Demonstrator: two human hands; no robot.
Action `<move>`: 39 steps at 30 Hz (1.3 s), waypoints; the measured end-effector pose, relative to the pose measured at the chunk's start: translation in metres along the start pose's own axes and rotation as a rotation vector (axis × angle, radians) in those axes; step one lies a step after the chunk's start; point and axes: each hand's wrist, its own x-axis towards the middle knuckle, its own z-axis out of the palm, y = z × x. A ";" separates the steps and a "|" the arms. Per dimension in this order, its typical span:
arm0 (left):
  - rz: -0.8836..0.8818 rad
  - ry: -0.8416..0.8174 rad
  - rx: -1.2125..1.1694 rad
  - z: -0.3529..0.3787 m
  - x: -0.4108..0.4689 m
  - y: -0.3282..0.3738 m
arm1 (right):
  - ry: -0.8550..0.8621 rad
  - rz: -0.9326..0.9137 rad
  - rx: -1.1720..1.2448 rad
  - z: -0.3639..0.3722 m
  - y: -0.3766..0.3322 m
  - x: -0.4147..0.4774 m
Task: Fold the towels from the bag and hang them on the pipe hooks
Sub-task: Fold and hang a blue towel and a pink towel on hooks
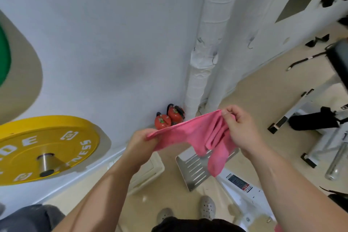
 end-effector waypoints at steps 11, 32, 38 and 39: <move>0.102 0.072 -0.119 0.052 0.010 0.044 | -0.237 0.339 0.408 0.037 -0.016 0.006; -0.016 0.301 -0.373 0.182 0.018 0.119 | -0.465 -0.353 0.256 -0.048 0.031 0.091; 0.009 0.304 -0.312 0.185 0.017 0.119 | -0.653 -0.340 0.233 -0.063 0.037 0.097; 0.018 0.269 -0.280 0.185 0.016 0.119 | -0.698 -0.346 0.260 -0.065 0.035 0.095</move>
